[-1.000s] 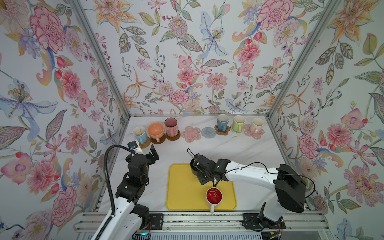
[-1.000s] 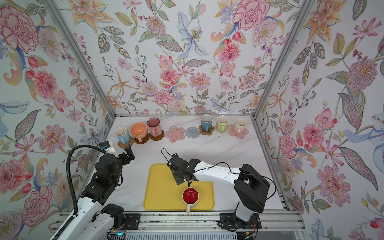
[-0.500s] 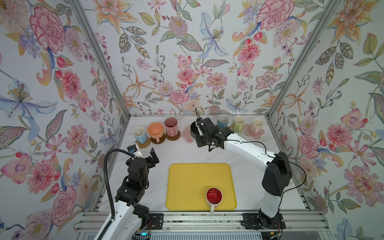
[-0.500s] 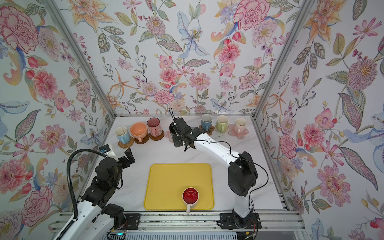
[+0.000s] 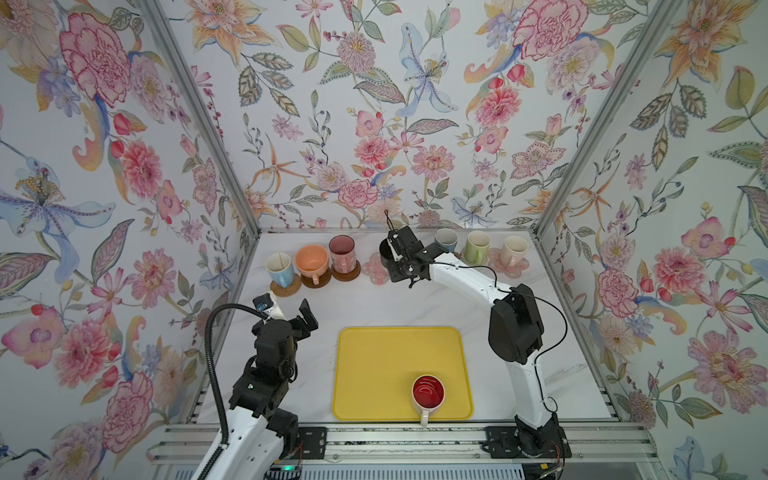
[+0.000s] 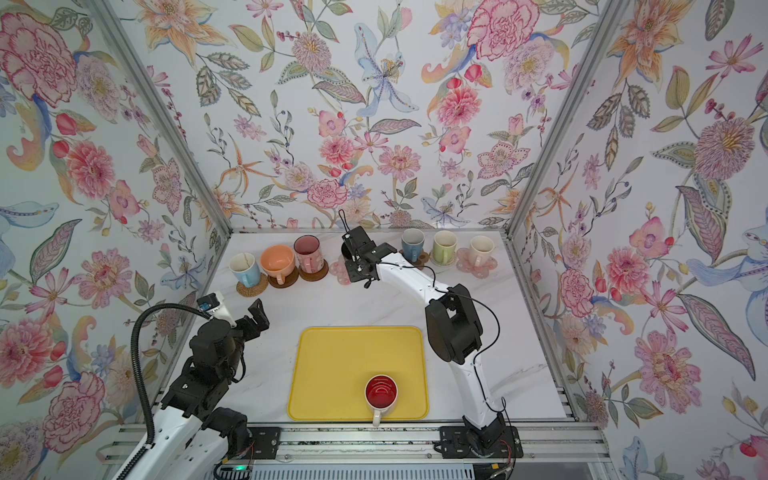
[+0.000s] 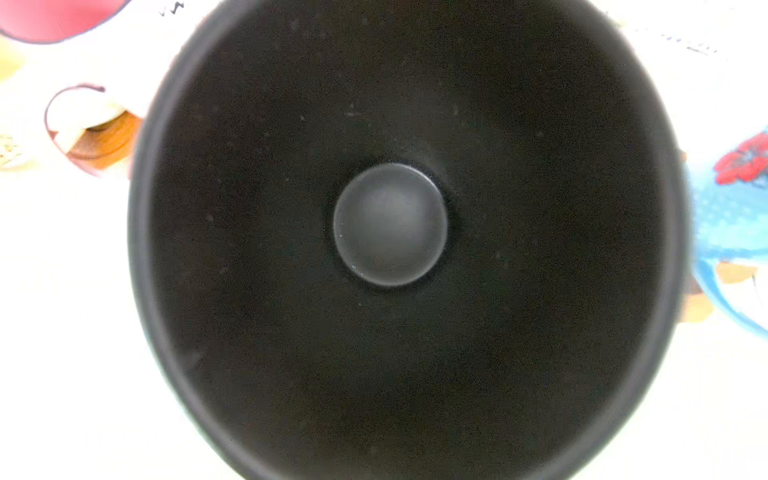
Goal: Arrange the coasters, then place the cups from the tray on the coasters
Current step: 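Carry the black mug farther from the robot toward the pink flower coaster, then lower the black mug onto the pink flower coaster with the right gripper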
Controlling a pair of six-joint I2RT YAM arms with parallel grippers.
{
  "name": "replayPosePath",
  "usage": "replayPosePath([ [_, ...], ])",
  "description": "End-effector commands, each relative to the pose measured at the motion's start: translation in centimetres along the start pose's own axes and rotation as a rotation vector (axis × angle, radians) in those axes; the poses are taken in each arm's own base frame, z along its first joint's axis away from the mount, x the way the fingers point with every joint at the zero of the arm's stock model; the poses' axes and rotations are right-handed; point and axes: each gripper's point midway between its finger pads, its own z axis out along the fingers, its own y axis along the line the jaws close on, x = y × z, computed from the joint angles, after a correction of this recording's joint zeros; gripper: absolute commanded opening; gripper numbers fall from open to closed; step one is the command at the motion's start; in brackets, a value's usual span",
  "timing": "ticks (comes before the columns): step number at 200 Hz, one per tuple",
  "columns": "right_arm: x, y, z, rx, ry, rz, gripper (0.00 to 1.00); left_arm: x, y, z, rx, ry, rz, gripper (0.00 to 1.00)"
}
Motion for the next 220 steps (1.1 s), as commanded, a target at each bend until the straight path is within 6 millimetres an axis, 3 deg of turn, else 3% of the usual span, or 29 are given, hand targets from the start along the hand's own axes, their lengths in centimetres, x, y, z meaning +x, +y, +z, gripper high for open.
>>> replayPosePath([
  [1,-4.1,0.7,-1.0,-0.010,-0.124,0.003,0.00,1.2,0.5,0.3,-0.016,0.040,-0.001,0.99],
  [36,-4.3,1.1,0.6,-0.012,-0.127,0.012,0.00,1.2,-0.4,1.0,0.001,0.077,0.015,0.99],
  [76,-4.6,1.4,1.8,-0.033,-0.125,-0.002,0.00,1.7,-0.1,0.9,0.003,0.055,-0.028,0.99],
  [130,-4.3,0.7,3.6,-0.025,-0.107,0.004,0.00,1.7,0.7,0.4,-0.014,0.029,-0.037,0.99],
  [220,-4.7,-0.3,6.5,-0.011,-0.099,0.012,0.00,1.0,0.4,0.3,-0.007,0.022,-0.017,0.99],
])
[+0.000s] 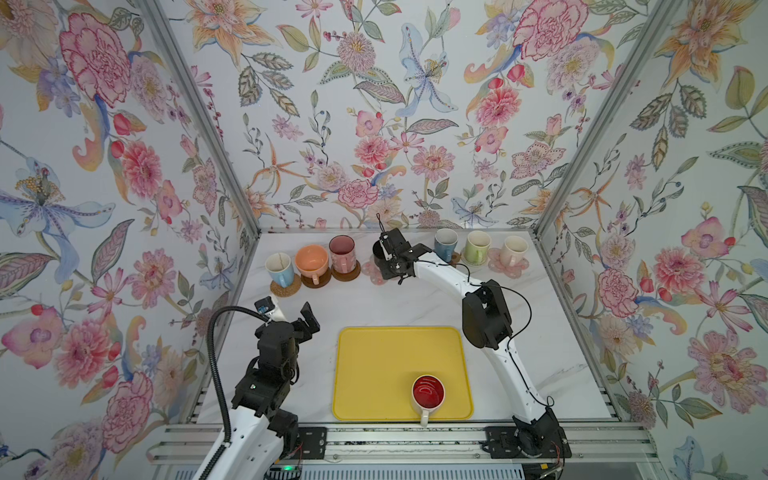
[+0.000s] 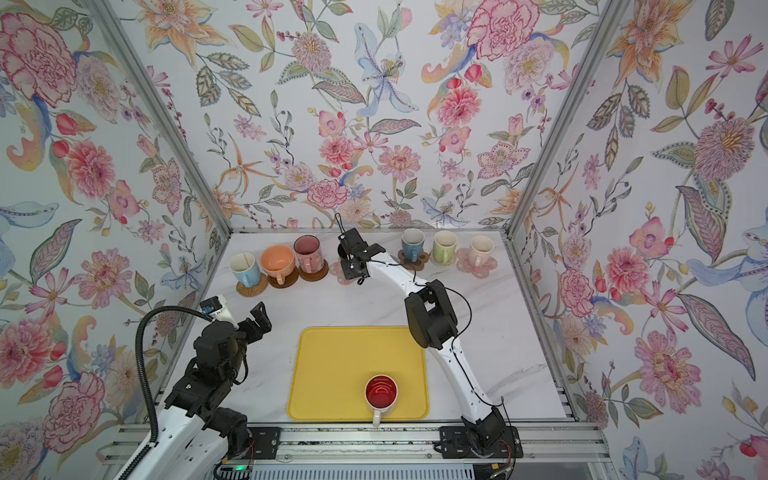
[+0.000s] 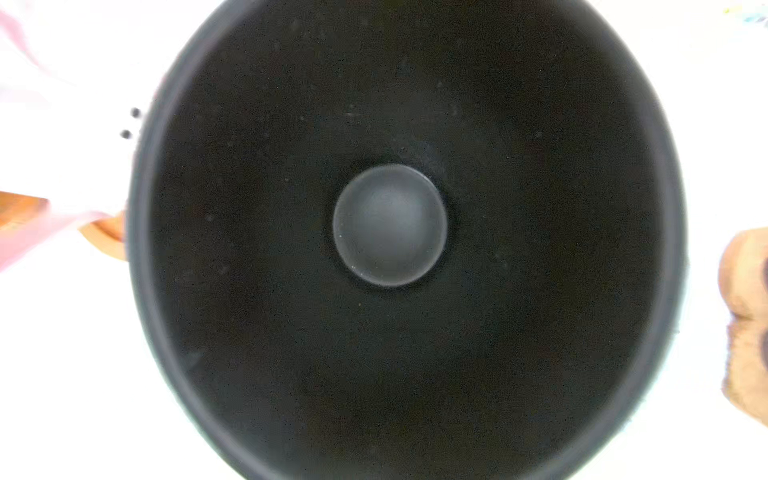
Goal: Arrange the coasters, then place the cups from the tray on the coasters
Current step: 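Lower the black mug onto the pink flower coaster with the right gripper, then open the right gripper and swing it back over the yellow tray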
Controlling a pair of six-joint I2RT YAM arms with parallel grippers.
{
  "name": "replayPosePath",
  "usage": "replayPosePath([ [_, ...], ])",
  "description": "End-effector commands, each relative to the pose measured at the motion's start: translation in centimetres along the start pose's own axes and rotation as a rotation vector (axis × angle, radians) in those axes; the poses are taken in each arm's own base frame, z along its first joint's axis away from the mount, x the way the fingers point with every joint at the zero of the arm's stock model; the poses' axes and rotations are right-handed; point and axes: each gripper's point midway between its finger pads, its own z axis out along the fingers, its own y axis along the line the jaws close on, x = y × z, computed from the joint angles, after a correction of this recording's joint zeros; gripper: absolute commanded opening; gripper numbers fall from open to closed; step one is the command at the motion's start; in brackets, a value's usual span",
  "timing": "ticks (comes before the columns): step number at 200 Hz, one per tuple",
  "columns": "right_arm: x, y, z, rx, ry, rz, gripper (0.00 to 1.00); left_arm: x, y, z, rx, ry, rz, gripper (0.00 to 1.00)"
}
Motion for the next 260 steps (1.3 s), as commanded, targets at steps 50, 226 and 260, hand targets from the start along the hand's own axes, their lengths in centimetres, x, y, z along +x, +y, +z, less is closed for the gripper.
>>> replayPosePath([
  [50,-3.8,-0.1,-0.8,-0.015,-0.110,0.003,0.00,-0.9,0.2,-0.2,-0.015,-0.018,0.015,0.99],
  [226,-8.6,2.4,-11.5,0.015,-0.300,0.050,0.95,-2.8,0.2,-0.1,-0.044,-0.052,0.028,0.99],
  [260,-7.2,0.7,-18.3,0.015,-0.373,0.122,0.99,-3.2,-0.3,-0.3,-0.023,-0.055,0.036,0.99],
])
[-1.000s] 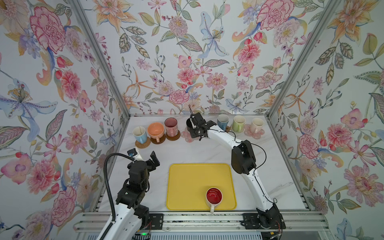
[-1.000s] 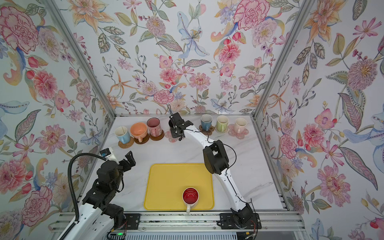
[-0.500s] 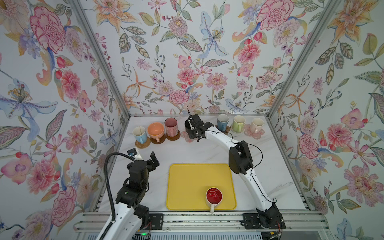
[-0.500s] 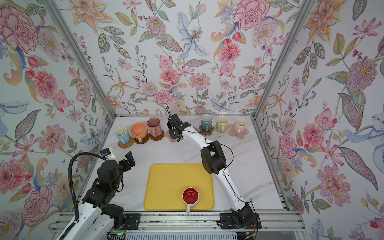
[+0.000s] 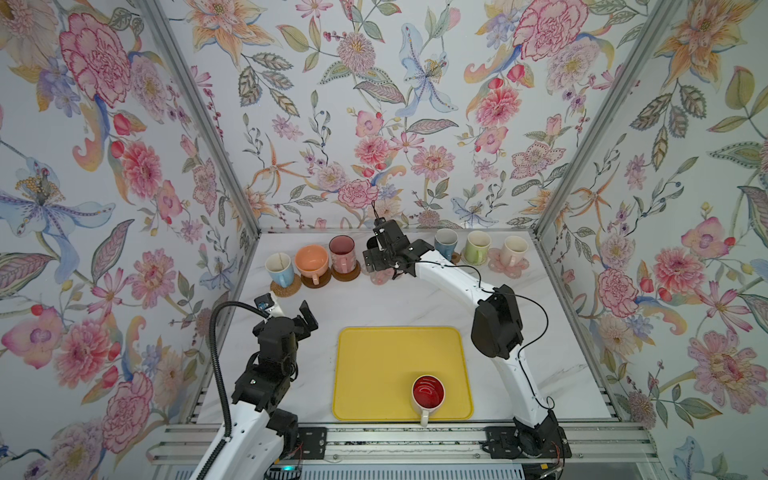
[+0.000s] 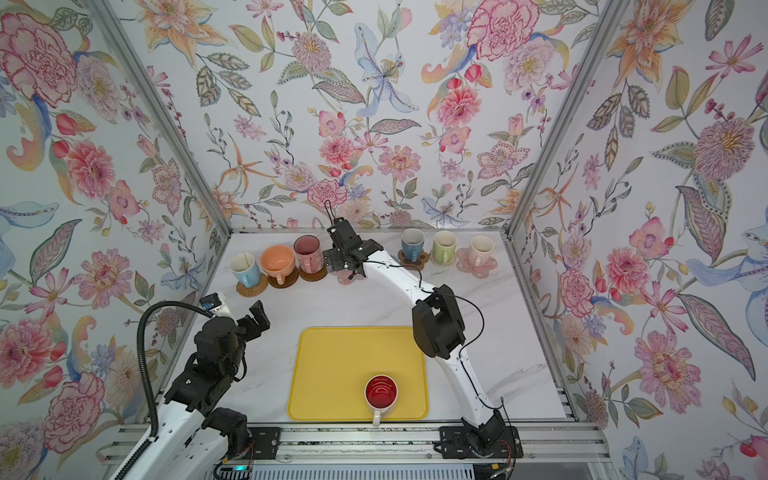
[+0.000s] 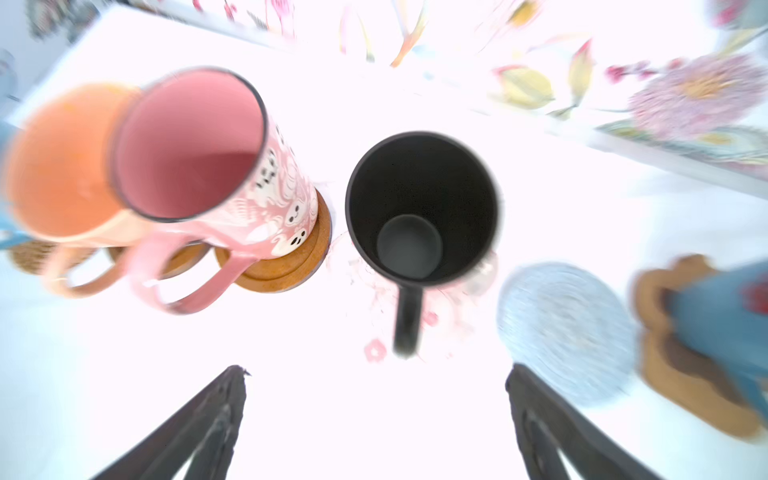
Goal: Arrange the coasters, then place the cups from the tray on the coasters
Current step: 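Open the right gripper and swing it back over the yellow tray, then grasp the red-lined white mug's rim on the tray with the right gripper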
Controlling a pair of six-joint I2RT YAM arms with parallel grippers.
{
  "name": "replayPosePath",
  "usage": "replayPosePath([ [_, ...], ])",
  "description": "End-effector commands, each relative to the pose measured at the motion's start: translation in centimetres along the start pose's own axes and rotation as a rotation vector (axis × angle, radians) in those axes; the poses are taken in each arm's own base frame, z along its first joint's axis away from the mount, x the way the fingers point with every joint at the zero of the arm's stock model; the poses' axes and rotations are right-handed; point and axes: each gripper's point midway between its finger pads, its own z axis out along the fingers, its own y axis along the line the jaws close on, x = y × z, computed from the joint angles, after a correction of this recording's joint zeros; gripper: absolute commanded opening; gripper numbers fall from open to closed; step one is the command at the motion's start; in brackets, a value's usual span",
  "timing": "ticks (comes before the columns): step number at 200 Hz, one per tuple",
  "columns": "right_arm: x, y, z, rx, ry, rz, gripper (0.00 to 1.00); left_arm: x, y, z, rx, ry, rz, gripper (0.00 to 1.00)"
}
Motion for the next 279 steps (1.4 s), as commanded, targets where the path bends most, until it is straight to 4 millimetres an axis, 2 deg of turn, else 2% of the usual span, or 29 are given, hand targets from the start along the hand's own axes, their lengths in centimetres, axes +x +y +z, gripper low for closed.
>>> replayPosePath([
  [1,-3.2,-1.7,-6.9,0.027,-0.143,0.086,0.99,-2.3,-0.5,-0.5,0.021,-0.056,-0.003,0.99],
  [10,-2.7,-2.3,-9.4,0.038,-0.157,0.104,0.99,-2.2,-0.6,-0.5,0.029,-0.055,-0.005,0.99],
  [22,-0.9,-2.8,-12.5,0.063,-0.155,0.119,0.99,-2.2,-0.7,-0.5,0.028,-0.048,-0.010,0.99],
  [32,1.1,-3.0,-15.4,0.083,-0.157,0.132,0.99,-1.9,-0.7,-0.4,0.032,-0.041,-0.007,0.99],
  [43,4.4,-2.8,-17.9,0.090,-0.126,0.162,0.99,-1.7,-0.9,-0.3,0.041,-0.035,-0.011,0.99],
  [64,12.3,-2.3,-20.9,0.109,-0.005,0.262,0.99,-1.4,-1.5,0.0,0.075,-0.027,-0.016,0.99],
  [79,16.8,-1.5,-23.1,0.130,0.042,0.311,0.99,-1.2,-1.9,0.1,0.097,-0.017,-0.015,0.99],
  [97,21.1,-0.4,-25.3,0.165,0.087,0.338,0.99,-1.1,-2.3,0.2,0.109,-0.003,-0.011,0.99],
  [111,23.4,0.8,-26.7,0.157,0.108,0.357,0.99,-1.0,-2.4,0.3,0.113,0.006,-0.008,0.99],
  [133,26.1,2.3,-28.0,0.139,0.146,0.369,0.97,-0.8,-2.6,0.4,0.122,0.017,-0.009,0.99],
  [161,28.5,3.6,-29.4,0.122,0.191,0.371,0.90,-1.2,-2.8,0.1,0.135,0.010,-0.014,0.99],
  [196,31.9,5.6,-30.4,0.092,0.265,0.372,0.75,-1.6,-2.7,-0.5,0.143,-0.009,-0.026,0.99],
  [216,33.6,7.0,-30.1,0.069,0.306,0.367,0.65,-1.4,-2.6,-0.6,0.147,-0.008,-0.032,0.99],
  [243,35.7,8.1,-29.2,0.053,0.353,0.369,0.58,-1.5,-2.8,-0.6,0.155,-0.007,-0.031,0.99],
  [279,37.1,7.2,-28.6,0.085,0.375,0.383,0.52,-1.5,-2.7,-0.7,0.153,-0.012,-0.033,0.99],
])
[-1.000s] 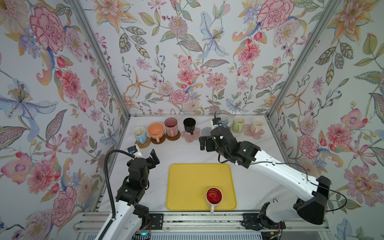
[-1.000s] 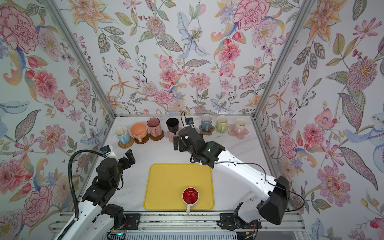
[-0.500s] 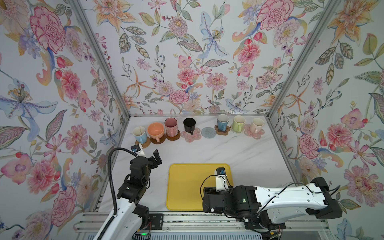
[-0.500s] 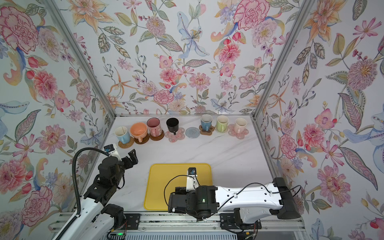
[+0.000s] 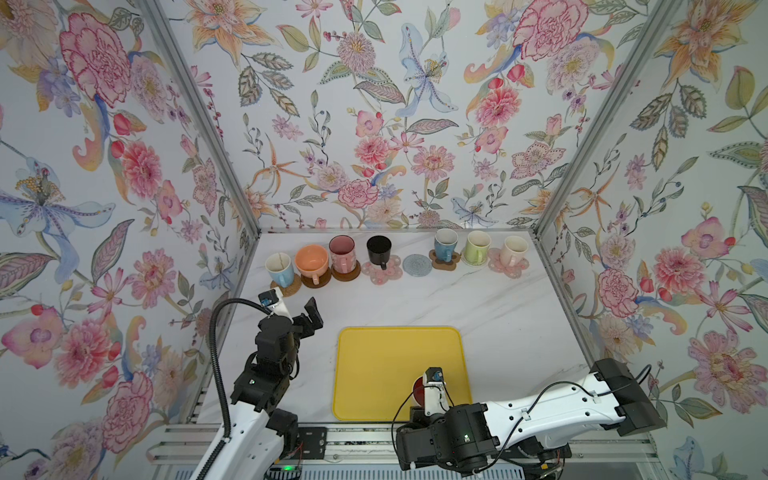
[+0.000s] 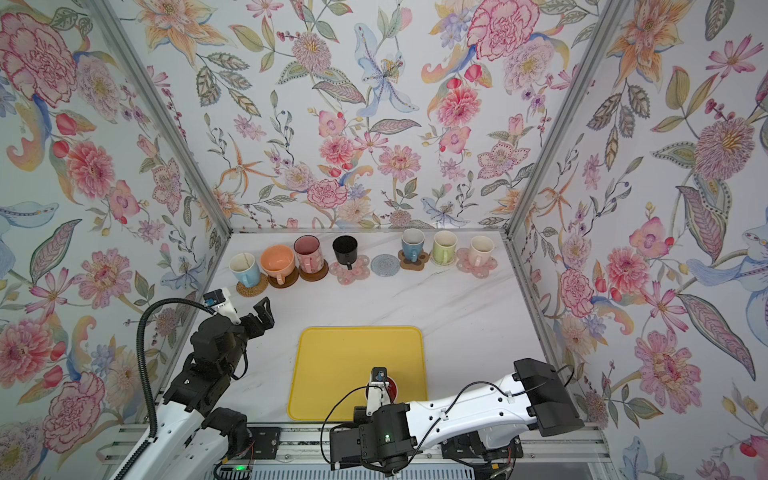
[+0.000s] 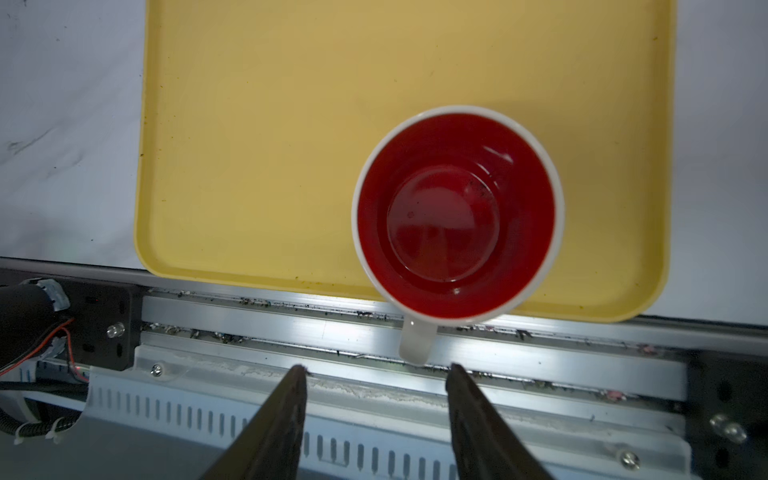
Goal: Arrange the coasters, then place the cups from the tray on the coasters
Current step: 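Grasp the red-lined white mug's rim on the tray with the right gripper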
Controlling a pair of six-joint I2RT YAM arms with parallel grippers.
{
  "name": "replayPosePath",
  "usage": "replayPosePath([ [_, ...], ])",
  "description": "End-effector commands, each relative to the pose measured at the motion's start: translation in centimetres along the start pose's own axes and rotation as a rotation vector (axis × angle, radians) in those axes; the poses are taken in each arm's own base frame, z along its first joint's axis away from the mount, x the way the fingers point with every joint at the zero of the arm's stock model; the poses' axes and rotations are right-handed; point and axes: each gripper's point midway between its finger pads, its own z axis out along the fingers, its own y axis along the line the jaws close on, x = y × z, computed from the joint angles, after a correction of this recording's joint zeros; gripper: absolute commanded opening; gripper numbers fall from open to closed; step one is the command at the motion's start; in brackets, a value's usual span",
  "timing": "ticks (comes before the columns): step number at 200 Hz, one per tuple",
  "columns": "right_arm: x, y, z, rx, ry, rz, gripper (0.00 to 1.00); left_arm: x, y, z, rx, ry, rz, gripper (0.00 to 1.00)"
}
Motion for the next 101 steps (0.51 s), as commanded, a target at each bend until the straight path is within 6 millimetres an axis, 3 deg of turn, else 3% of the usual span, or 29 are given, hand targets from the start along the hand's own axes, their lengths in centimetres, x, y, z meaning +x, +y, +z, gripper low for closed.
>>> replayPosePath([
  [1,0.7,-0.9,0.7,0.021,0.020,0.036,0.52,-1.1,-0.3,-0.4,0.016,-0.022,-0.017,0.99],
  [101,-0.2,-3.0,4.1,0.133,0.036,-0.019,0.37,-1.2,-0.1,-0.6,0.009,-0.029,-0.017,0.99],
])
